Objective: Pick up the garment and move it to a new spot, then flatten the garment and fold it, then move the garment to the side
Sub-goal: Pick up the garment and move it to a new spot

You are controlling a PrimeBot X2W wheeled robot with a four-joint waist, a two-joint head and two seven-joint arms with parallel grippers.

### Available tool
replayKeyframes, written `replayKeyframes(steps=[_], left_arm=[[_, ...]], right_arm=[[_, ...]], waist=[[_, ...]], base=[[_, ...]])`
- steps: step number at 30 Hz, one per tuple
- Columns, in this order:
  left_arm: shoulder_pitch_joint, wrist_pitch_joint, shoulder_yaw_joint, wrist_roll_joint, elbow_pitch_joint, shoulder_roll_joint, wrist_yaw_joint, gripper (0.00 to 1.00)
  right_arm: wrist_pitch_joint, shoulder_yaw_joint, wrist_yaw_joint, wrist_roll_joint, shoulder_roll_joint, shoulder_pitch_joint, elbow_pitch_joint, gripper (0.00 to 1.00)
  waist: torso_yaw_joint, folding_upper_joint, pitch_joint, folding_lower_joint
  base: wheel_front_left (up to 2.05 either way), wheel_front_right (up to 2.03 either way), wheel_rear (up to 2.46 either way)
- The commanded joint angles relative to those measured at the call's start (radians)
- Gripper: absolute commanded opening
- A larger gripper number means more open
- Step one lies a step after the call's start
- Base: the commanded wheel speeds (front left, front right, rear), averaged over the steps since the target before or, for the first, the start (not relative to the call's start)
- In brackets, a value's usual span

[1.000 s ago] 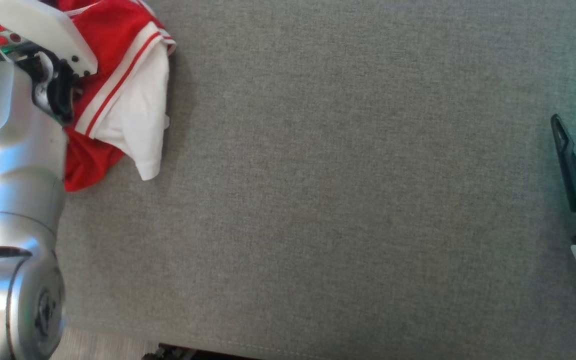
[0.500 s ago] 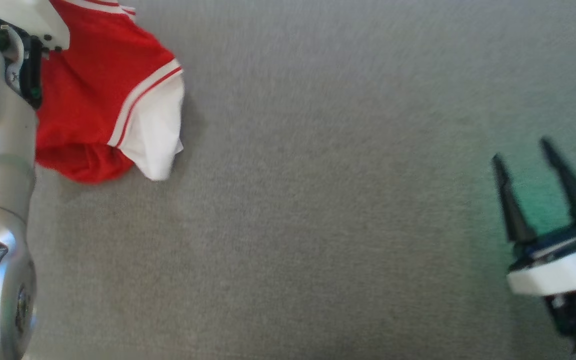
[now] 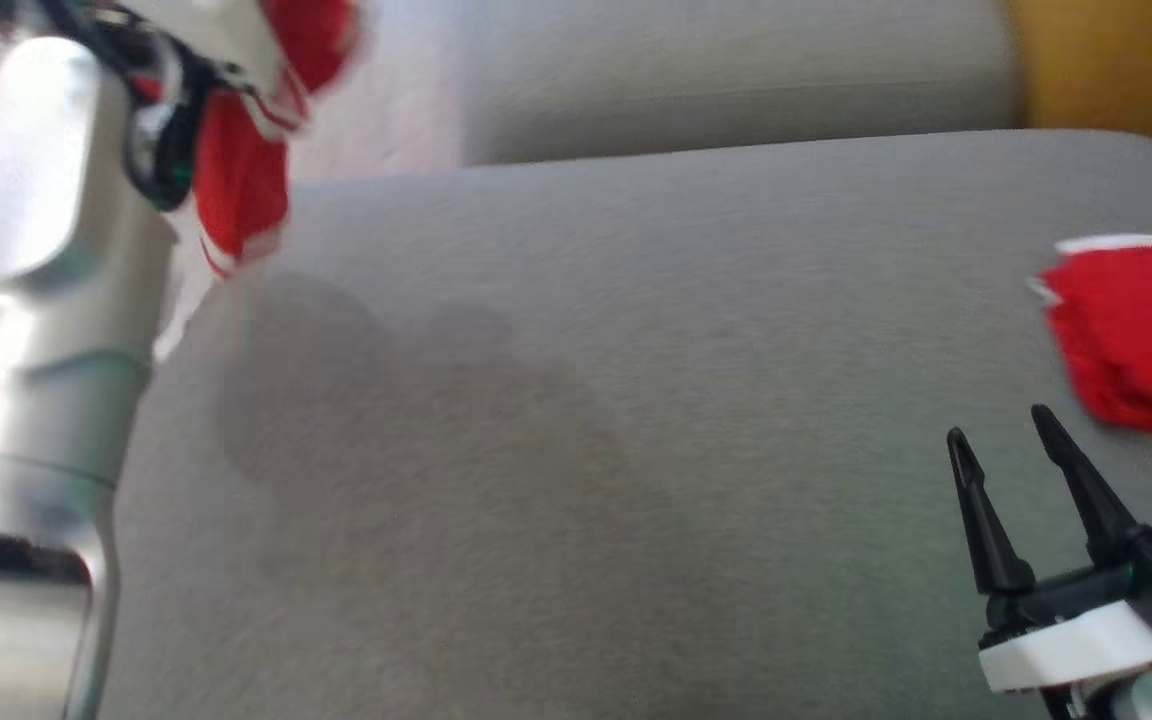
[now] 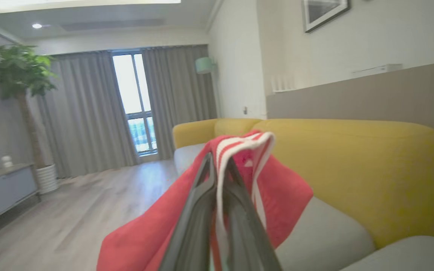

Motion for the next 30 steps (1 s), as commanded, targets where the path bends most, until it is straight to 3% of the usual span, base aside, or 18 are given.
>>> replayKeyframes(steps=[1,6,10,16,23,24,25,30], left_arm=[[-0.01,0.043,-0.017,-0.043,-0.12,0.041,0.002,0.0],[0.108,0.146,-0.09,-0.116,-0.312,0.043,0.002,0.0],[0.25,0.181,-0.163,-0.107,-0.386,0.03,0.006,0.0],[0.426,0.176,-0.227,-0.126,-0.388,-0.023,0.024,0.0],[0.523,0.033,-0.26,-0.105,-0.251,-0.1,0.072,0.0],[0.525,-0.013,-0.257,-0.103,-0.208,-0.119,0.087,0.42],[0.523,-0.036,-0.256,-0.104,-0.193,-0.128,0.092,1.0],[0.524,-0.168,-0.256,-0.083,-0.136,-0.153,0.144,1.0]], right_arm=[[-0.01,0.008,0.007,0.003,-0.005,-0.008,-0.037,1.0],[-0.011,0.007,0.007,0.003,0.007,-0.003,-0.048,1.0],[-0.011,0.01,0.007,0.003,0.017,-0.009,-0.054,1.0],[-0.011,0.009,0.007,0.003,0.028,-0.02,-0.062,1.0],[-0.011,0.018,0.007,0.0,0.059,-0.044,-0.063,1.0],[-0.011,0.02,0.007,-0.003,0.066,-0.047,-0.061,1.0],[-0.011,0.018,0.007,-0.004,0.069,-0.047,-0.06,1.0],[-0.011,0.021,0.007,0.011,0.085,-0.033,-0.043,1.0]], waist=[[-0.103,-0.0001,-0.062,0.0003],[-0.173,-0.0001,-0.049,0.0003],[-0.232,-0.0001,-0.026,0.0003],[-0.284,-0.0001,0.033,0.0003],[-0.305,-0.0001,0.113,0.0003],[-0.297,-0.0001,0.121,0.0003],[-0.29,-0.0001,0.122,0.0003],[-0.242,-0.0001,0.074,0.0003]], base=[[0.0,0.0,0.0],[0.0,0.0,0.0],[0.0,0.0,0.0],[0.0,0.0,0.0],[0.0,0.0,0.0],[0.0,0.0,0.0],[0.0,0.0,0.0],[0.0,0.0,0.0]])
